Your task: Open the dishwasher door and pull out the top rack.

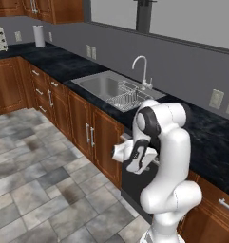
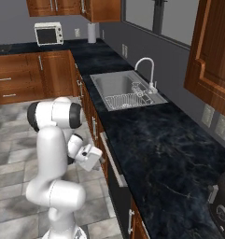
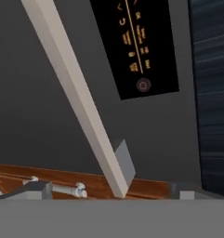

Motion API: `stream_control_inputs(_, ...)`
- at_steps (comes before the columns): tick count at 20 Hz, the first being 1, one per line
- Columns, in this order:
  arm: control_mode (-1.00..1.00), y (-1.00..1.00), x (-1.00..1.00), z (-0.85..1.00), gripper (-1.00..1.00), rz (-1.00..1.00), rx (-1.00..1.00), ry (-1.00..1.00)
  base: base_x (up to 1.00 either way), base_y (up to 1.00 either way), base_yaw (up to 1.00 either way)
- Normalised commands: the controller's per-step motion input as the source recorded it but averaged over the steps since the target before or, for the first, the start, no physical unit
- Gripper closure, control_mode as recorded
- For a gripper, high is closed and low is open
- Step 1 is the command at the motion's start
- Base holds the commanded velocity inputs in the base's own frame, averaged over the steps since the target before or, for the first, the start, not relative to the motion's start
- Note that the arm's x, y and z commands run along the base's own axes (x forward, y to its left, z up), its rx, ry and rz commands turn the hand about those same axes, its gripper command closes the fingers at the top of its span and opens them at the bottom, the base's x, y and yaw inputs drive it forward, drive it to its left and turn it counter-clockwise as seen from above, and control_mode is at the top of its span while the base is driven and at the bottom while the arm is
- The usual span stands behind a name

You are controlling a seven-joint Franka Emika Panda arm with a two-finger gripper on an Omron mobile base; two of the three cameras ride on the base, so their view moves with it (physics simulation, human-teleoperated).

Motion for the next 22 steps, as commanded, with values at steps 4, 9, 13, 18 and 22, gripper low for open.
stream_control_inputs(4,-1.0,-0.03,0.25,-0.18,-1.0,-0.05,-0.08,-0.01,0.0,0.0,0.0)
stream_control_inputs(9,-1.0,-0.1,0.22,-0.15,-1.0,-0.05,-0.07,-0.01,0.0,0.0,0.0)
stream_control_inputs(13,-1.0,-0.14,0.26,-0.15,-1.0,-0.05,-0.06,0.0,0.0,0.0,0.0)
stream_control_inputs(18,-1.0,-0.15,0.26,-0.16,-1.0,-0.02,-0.03,0.0,0.0,0.0,0.0)
stream_control_inputs(22,-1.0,-0.13,0.23,-0.2,-1.0,0.0,-0.01,-0.01,0.0,0.0,0.0)
